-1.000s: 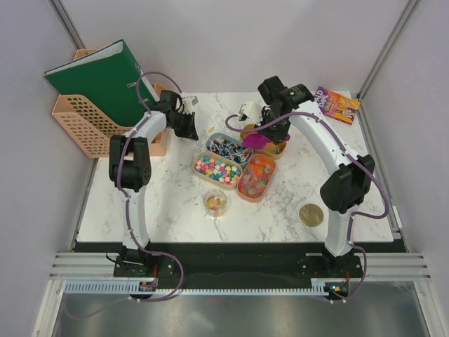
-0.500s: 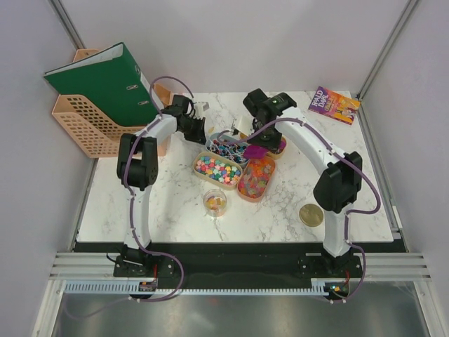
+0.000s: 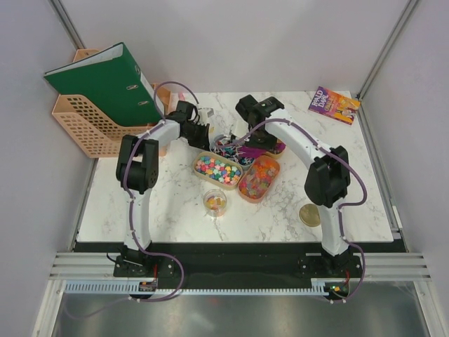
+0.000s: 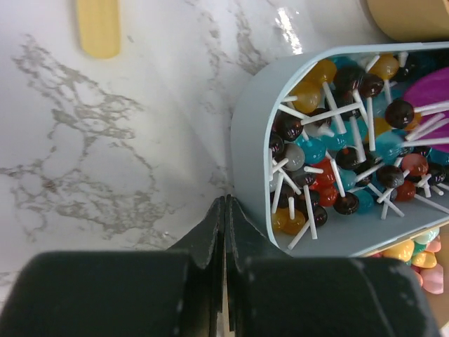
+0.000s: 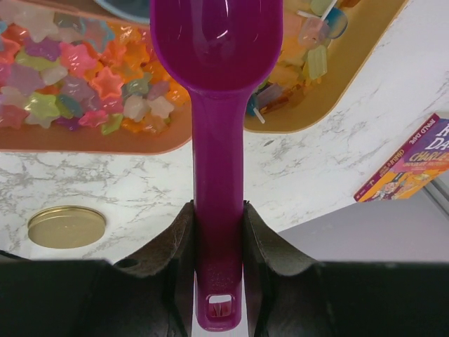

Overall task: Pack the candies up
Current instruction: Scoop the fake candies from the storage box, then place the fake candies in the packing bottle.

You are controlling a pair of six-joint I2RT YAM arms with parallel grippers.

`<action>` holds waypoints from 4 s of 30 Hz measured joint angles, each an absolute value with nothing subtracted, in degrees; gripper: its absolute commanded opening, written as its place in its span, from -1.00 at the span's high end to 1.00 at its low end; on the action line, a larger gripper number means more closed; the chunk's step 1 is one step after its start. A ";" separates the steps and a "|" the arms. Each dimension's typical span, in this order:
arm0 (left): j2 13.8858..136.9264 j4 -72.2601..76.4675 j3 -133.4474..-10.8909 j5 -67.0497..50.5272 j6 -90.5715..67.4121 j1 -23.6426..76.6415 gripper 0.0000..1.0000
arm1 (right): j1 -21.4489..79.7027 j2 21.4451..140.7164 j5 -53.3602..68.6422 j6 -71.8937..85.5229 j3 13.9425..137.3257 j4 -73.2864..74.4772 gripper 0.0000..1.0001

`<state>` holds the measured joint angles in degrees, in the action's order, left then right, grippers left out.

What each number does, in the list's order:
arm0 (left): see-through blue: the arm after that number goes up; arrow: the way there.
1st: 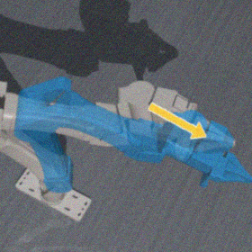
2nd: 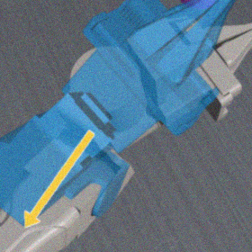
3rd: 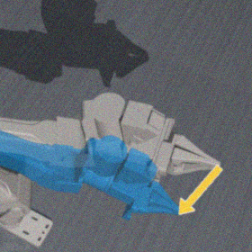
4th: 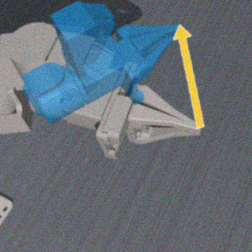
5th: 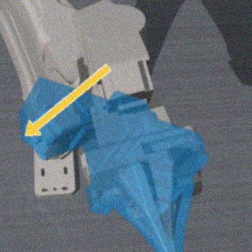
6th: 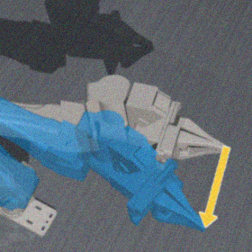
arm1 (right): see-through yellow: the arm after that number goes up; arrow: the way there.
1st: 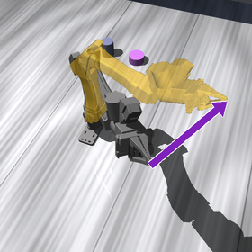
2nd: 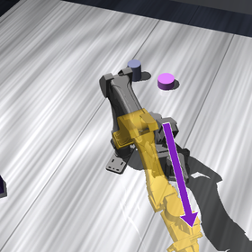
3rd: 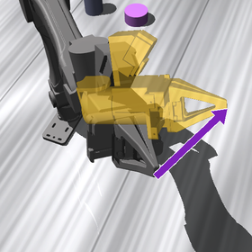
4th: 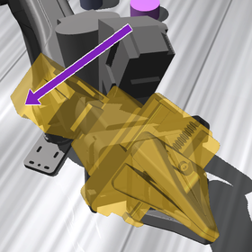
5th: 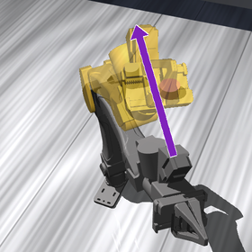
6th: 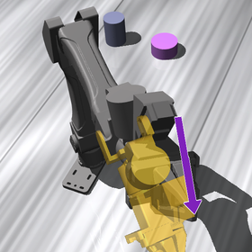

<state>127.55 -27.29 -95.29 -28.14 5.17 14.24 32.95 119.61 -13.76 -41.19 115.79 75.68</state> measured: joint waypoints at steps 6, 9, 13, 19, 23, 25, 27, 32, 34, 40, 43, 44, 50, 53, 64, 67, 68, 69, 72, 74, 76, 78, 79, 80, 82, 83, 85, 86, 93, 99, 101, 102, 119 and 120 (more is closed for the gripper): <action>127.26 -26.85 -94.70 -28.47 5.19 16.56 0.95 | 34.44 123.63 -18.52 -43.07 117.99 76.09 0.99; 126.91 -26.50 -94.19 -28.58 5.17 17.21 0.95 | 34.94 125.16 -20.16 -44.29 119.68 76.55 1.00; 126.72 -26.35 -93.97 -28.64 5.15 17.67 0.95 | 35.42 127.46 -21.76 -45.52 122.43 77.23 0.99; 126.15 -25.96 -93.36 -28.64 5.13 17.76 0.95 | 36.07 130.43 -22.72 -46.59 124.55 77.10 1.00; 125.89 -26.00 -93.34 -28.62 5.13 17.76 0.95 | 36.05 131.81 -22.28 -46.28 124.57 76.90 0.99; 125.86 -26.00 -93.34 -28.60 5.10 17.76 0.95 | 36.05 132.38 -21.69 -46.02 124.57 76.84 0.99; 125.84 -26.02 -93.34 -28.62 5.08 17.76 0.95 | 36.03 133.01 -20.93 -45.52 124.60 76.73 0.99; 125.84 -26.02 -93.34 -28.67 4.97 17.80 0.95 | 35.55 134.30 -18.98 -44.10 124.64 76.49 0.99; 125.84 -26.02 -93.34 -28.67 4.97 17.87 0.92 | 35.22 134.52 -17.78 -43.62 124.46 76.38 0.99; 125.82 -26.06 -93.30 -28.45 4.99 17.93 0.64 | 33.23 134.52 -14.39 -42.57 121.97 75.77 0.99; 125.69 -26.22 -93.30 -28.05 4.99 17.98 0.47 | 31.97 133.95 -12.56 -42.72 120.07 75.07 0.99; 125.47 -26.46 -93.27 -27.90 5.02 18.04 0.44 | 31.68 133.05 -11.79 -42.81 118.80 74.19 0.99; 124.11 -27.92 -93.19 -27.62 5.17 17.98 0.30 | 30.85 129.08 -8.73 -43.51 112.38 69.78 0.99; 123.31 -28.53 -93.19 -27.66 5.26 17.61 0.24 | 30.44 127.74 -7.01 -43.59 110.13 67.92 0.99; 117.30 -31.53 -93.08 -28.53 8.16 16.12 0.14 | 29.19 118.76 1.04 -44.45 96.95 55.75 0.99; 115.85 -31.70 -93.10 -28.56 9.30 16.12 0.14 | 29.12 117.89 2.09 -44.40 95.77 54.48 0.99; 115.68 -31.75 -93.12 -28.56 9.52 16.08 0.14 | 29.10 117.80 2.28 -44.40 95.50 54.19 0.99; 115.66 -31.92 -93.14 -28.53 9.65 16.08 0.14 | 29.10 117.56 2.37 -44.38 95.13 53.82 0.99; 115.63 -32.95 -93.17 -28.10 9.93 16.01 0.13 | 28.99 116.49 2.96 -44.38 93.86 52.80 0.99; 115.42 -33.36 -93.17 -26.94 10.02 15.84 0.09 | 28.97 115.18 3.25 -44.38 93.17 52.27 0.99; 114.78 -33.85 -93.17 -24.82 10.20 15.75 0.03 | 28.97 113.36 3.27 -44.49 92.77 52.25 0.99; 113.40 -34.24 -93.17 -21.37 10.48 15.70 -0.16 | 28.97 110.76 3.42 -44.84 92.47 52.27 0.99; 112.44 -34.20 -93.17 -19.42 10.63 15.70 -0.54 | 28.97 109.30 3.53 -45.10 92.36 52.34 0.99; 111.39 -34.06 -93.12 -17.45 11.20 15.64 -0.97 | 28.97 108.01 3.68 -45.32 92.29 52.47 0.99; 108.79 -33.43 -92.38 -13.30 11.07 15.55 -1.00 | 28.97 104.86 3.95 -45.95 92.27 53.12 0.99; 107.37 -33.01 -91.77 -11.33 11.03 15.46 -1.00 | 28.97 103.18 4.16 -46.37 92.25 53.60 0.99; 104.73 -32.12 -90.21 -8.38 11.00 15.27 -1.00 | 29.04 100.62 4.49 -46.96 91.59 54.24 0.99; 103.57 -31.59 -89.12 -7.38 10.98 15.11 -1.00 | 29.23 99.02 4.51 -47.53 90.78 54.89 0.99; 97.91 -30.35 -79.44 -3.29 10.33 14.59 -1.00 | 34.85 94.80 1.76 -51.20 84.07 60.20 0.99; 94.02 -30.26 -73.63 -3.09 10.33 14.52 -0.99 | 42.11 94.65 -1.80 -52.31 82.85 65.06 0.99; 92.77 -30.13 -72.97 -3.11 10.31 14.52 -0.98 | 44.05 94.87 -3.46 -52.29 82.94 66.43 0.99; 91.88 -30.04 -72.60 -3.11 10.31 14.52 -0.98 | 44.56 95.15 -4.27 -52.29 83.20 67.29 0.99; 86.72 -26.55 -68.97 -1.87 9.45 14.52 -0.96 | 50.48 103.70 -19.88 -52.21 92.73 75.42 0.99; 86.72 -26.44 -68.77 -1.80 9.37 14.52 -0.96 | 51.07 103.94 -20.67 -52.23 93.12 75.72 0.99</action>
<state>86.72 -26.44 -68.77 -1.80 9.37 14.52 51.07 103.94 -20.67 -52.23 93.12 75.72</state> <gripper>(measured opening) 0.982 0.332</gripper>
